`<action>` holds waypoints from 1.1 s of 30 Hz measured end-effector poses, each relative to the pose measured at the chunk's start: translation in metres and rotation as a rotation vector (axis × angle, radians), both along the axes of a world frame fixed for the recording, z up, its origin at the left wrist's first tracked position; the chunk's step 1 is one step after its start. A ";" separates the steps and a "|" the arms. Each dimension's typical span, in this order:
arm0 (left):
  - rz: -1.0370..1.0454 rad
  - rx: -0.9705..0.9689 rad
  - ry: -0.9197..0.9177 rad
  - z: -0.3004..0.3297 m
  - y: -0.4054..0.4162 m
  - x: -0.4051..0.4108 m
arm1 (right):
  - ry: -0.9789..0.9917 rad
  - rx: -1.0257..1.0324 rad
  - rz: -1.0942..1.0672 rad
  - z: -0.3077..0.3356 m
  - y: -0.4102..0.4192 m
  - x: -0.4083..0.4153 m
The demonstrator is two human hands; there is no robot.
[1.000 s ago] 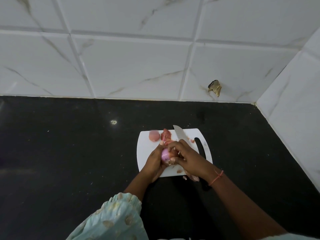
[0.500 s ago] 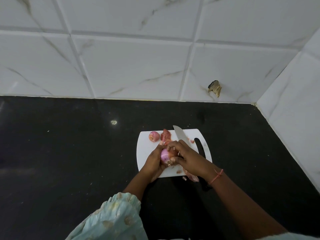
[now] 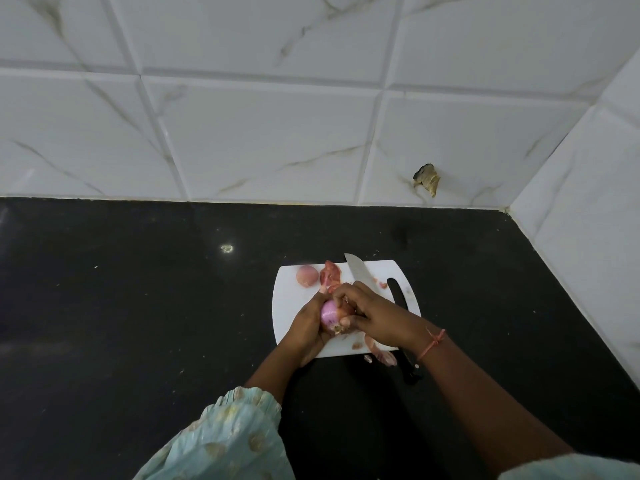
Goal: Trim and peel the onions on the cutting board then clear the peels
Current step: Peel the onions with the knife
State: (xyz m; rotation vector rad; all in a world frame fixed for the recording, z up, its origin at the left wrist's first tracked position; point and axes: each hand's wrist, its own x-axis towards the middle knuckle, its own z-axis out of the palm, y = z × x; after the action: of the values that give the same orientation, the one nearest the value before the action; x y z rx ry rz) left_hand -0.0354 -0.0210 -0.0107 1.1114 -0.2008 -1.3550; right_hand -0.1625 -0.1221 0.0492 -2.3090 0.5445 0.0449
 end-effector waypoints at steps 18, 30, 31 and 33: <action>0.035 -0.058 0.055 -0.001 0.001 -0.001 | -0.090 0.085 -0.091 0.000 0.003 -0.004; 0.020 -0.114 -0.009 -0.005 0.004 -0.002 | -0.284 -0.087 -0.422 -0.009 0.027 -0.003; 0.002 -0.144 0.005 -0.005 0.005 -0.002 | -0.285 -0.083 -0.445 -0.010 0.027 -0.003; -0.048 -0.198 0.003 -0.005 0.007 -0.001 | -0.296 -0.064 -0.486 -0.013 0.028 -0.004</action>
State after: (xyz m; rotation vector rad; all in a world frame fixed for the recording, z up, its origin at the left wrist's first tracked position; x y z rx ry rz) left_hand -0.0361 -0.0144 -0.0155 0.9436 -0.3531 -1.3480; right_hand -0.1667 -0.0936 0.0366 -2.1294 0.9414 -0.5432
